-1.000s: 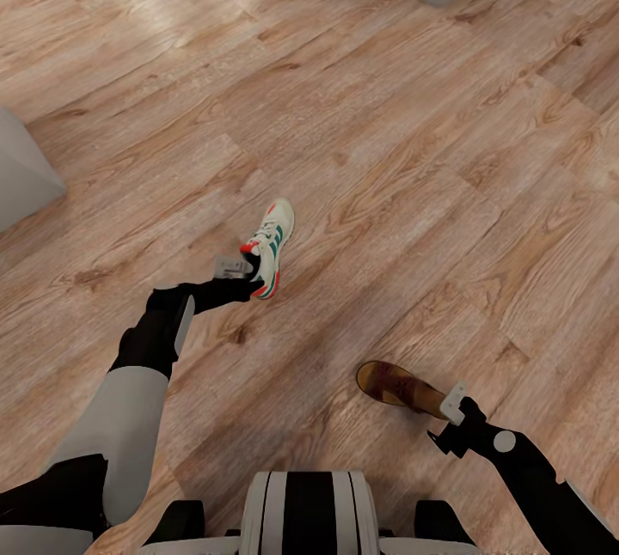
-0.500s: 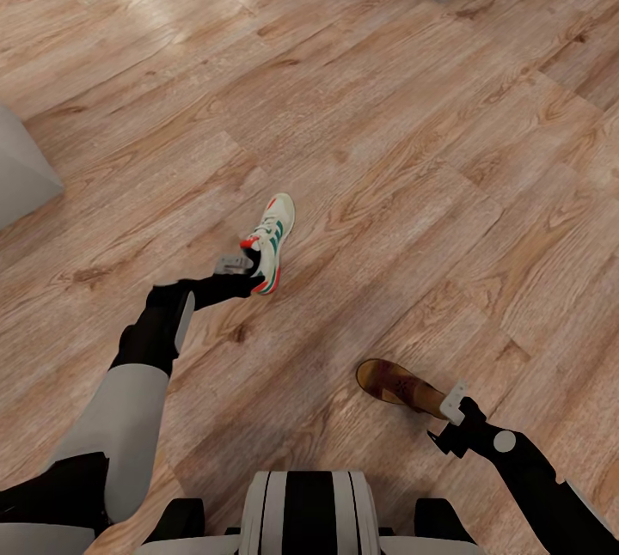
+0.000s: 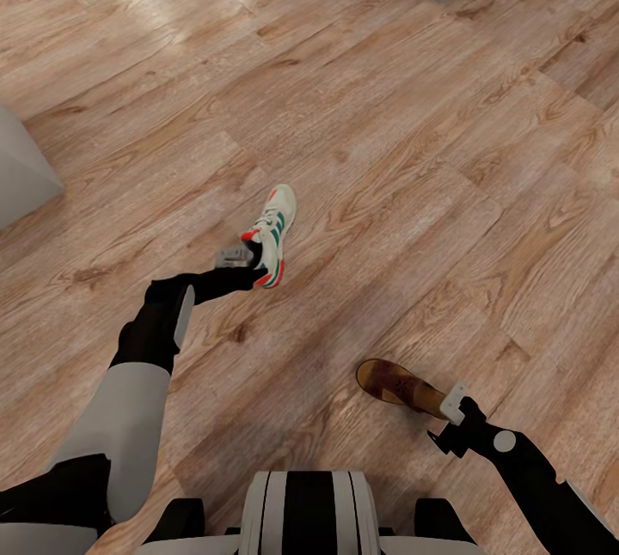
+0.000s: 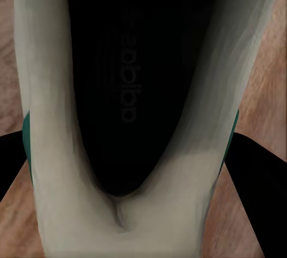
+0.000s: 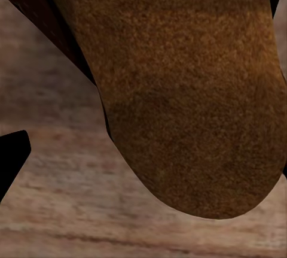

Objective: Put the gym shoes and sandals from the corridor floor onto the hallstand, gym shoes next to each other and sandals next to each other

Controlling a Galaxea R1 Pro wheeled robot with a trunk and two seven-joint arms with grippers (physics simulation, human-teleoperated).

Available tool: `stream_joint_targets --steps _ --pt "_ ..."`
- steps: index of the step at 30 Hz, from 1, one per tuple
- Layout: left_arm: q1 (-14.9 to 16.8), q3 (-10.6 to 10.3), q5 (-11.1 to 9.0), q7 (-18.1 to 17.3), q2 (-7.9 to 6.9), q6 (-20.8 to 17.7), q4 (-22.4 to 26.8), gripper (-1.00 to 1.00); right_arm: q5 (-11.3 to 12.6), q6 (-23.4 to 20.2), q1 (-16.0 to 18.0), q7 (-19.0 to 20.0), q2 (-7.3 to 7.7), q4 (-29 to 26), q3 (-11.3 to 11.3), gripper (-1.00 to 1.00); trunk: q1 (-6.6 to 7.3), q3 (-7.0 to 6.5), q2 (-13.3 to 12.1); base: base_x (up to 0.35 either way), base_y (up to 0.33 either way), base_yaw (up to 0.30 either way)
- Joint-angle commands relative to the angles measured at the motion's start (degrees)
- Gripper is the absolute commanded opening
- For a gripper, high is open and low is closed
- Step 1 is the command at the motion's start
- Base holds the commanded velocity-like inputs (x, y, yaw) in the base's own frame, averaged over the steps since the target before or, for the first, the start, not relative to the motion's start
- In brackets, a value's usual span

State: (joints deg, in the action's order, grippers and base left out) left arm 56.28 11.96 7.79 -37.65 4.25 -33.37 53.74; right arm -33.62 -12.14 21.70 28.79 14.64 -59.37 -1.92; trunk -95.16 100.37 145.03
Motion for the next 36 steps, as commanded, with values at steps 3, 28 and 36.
stream_joint_targets --steps 3,28,36 --pt "0.0 -0.2 0.2 -0.6 0.05 -0.7 0.3 -1.0 -0.4 -0.3 0.0 0.2 0.07 -0.1 -0.1 1.0 0.01 0.03 0.0 0.0 0.0 0.0" --pt "-0.6 -0.8 0.0 -0.5 -0.17 -1.0 0.4 -1.0 -0.3 -0.3 0.0 0.2 0.04 -0.1 -0.1 -1.0 0.01 0.03 0.0 0.0 0.0 0.0" --pt "-0.6 -1.0 0.0 -0.5 -0.41 -1.0 0.4 -1.0 -0.3 -0.3 0.0 0.2 0.04 -0.1 -0.1 -1.0 0.01 0.03 0.0 0.0 0.0 0.0"
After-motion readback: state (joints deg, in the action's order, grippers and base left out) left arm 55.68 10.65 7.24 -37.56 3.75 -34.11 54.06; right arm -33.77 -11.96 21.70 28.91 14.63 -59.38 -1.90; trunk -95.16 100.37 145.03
